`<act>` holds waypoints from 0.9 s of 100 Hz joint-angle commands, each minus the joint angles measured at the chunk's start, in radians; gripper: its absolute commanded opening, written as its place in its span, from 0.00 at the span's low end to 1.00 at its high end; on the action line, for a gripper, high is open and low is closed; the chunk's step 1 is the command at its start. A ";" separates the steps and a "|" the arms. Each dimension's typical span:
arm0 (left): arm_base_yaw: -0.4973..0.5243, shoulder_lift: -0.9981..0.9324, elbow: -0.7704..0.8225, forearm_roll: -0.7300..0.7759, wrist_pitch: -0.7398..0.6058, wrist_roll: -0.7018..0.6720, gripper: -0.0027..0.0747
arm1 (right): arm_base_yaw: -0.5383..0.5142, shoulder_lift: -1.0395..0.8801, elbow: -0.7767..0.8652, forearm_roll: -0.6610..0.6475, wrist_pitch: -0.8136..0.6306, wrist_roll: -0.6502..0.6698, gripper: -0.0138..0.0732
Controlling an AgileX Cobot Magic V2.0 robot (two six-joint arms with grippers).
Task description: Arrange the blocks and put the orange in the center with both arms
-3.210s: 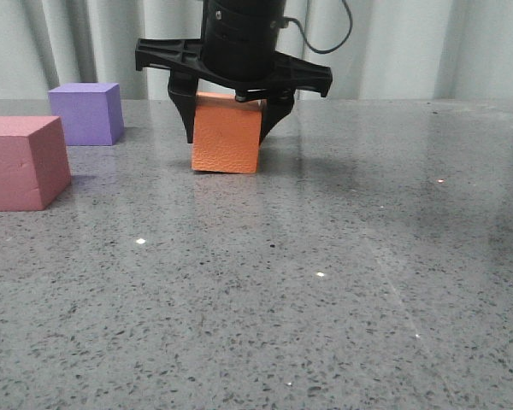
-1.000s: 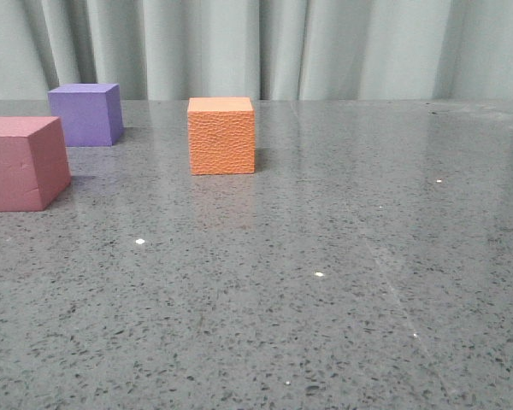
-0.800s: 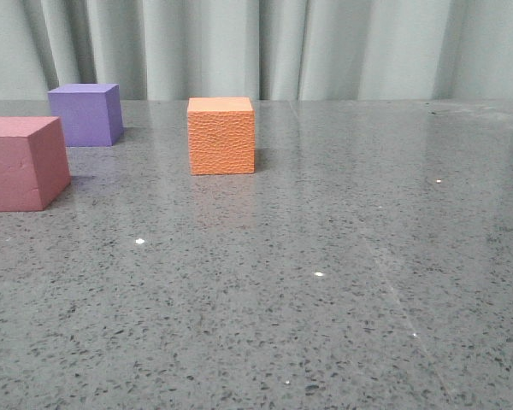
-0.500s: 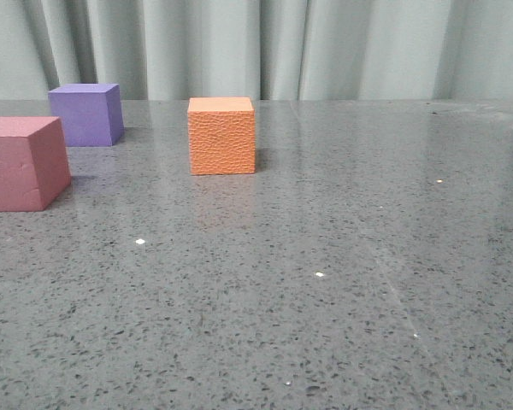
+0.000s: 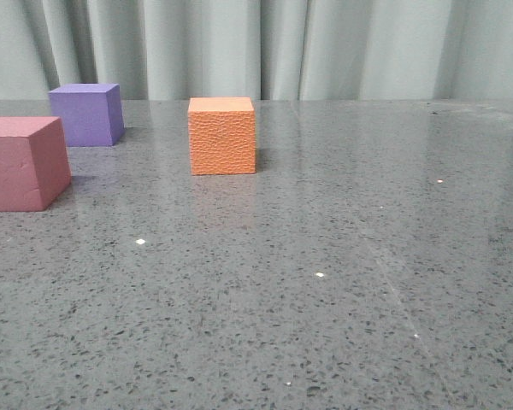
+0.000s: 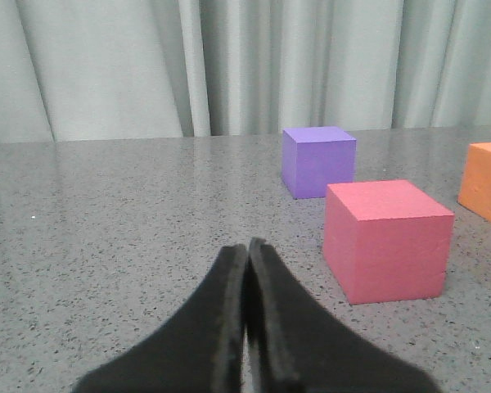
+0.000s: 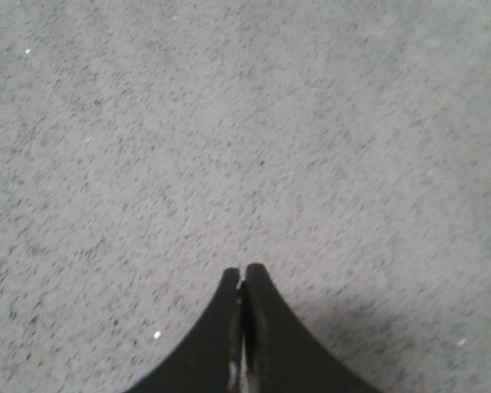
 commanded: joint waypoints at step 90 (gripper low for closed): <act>0.000 -0.032 0.054 -0.008 -0.076 -0.003 0.01 | -0.258 -0.554 0.508 0.456 -0.667 -0.507 0.08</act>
